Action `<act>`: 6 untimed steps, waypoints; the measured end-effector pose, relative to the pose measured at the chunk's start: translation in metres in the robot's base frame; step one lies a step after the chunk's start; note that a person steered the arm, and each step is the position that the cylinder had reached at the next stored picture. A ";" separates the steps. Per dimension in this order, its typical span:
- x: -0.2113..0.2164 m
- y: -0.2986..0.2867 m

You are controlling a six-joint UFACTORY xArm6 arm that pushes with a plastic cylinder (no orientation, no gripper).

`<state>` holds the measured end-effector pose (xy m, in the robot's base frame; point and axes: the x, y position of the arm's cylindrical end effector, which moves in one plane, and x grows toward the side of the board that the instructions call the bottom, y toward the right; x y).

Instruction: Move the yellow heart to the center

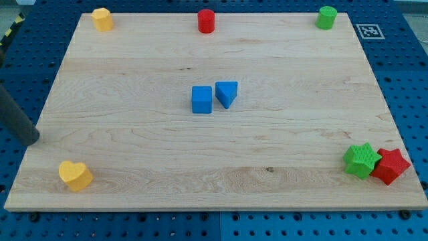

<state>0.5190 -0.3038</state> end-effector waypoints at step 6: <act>0.069 0.106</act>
<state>0.5877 -0.1982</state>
